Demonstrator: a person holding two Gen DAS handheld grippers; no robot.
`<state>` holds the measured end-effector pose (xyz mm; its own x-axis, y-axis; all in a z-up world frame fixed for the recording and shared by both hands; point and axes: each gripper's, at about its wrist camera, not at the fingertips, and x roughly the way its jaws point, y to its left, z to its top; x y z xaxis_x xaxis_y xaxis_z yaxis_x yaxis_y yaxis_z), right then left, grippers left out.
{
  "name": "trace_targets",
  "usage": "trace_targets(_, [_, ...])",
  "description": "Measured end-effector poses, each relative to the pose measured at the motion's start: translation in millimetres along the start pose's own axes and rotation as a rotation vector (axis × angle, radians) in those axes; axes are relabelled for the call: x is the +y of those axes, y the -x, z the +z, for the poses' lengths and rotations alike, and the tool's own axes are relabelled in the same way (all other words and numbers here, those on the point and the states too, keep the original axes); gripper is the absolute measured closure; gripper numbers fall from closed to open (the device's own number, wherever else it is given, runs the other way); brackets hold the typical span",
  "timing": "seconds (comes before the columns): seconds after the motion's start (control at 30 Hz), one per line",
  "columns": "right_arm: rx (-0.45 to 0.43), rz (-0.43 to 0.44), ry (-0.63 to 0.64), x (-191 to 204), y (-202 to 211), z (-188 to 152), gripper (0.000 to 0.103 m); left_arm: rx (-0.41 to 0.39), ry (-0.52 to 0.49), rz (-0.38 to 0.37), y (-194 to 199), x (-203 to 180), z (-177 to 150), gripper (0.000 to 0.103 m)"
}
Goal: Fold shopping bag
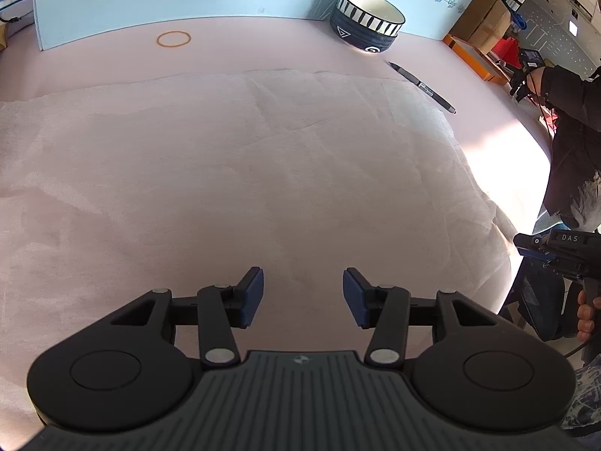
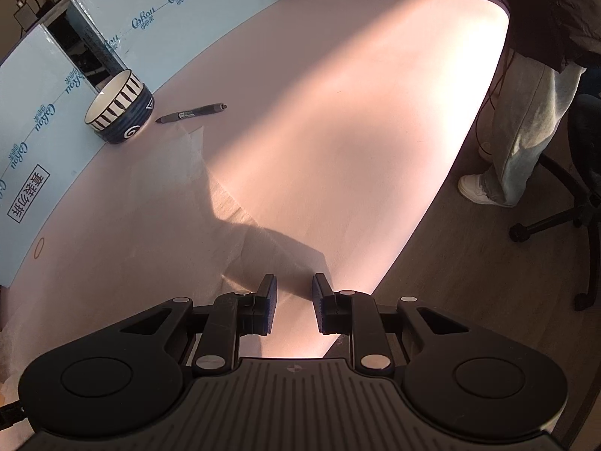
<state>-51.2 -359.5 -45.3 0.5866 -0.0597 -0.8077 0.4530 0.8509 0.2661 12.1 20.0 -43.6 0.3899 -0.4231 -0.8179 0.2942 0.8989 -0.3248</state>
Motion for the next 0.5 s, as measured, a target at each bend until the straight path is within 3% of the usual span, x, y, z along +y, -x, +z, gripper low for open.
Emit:
trace_targets(0.13, [-0.019,-0.048,0.102,12,-4,-6,0.083,0.001,-0.007,-0.004,-8,-6,0,0.056])
trace_targets(0.33, [-0.056,-0.061,0.143,16,-8,-10,0.085,-0.006,-0.040,-0.006,-13,-14,-3,0.045])
trace_targets(0.43, [-0.077,-0.051,0.121,13,-3,-10,0.100,-0.006,-0.047,-0.008,-13,-15,-4,0.045])
trace_targets(0.5, [-0.080,-0.044,0.107,11,-3,-8,0.101,-0.005,-0.046,-0.011,-12,-15,-5,0.045])
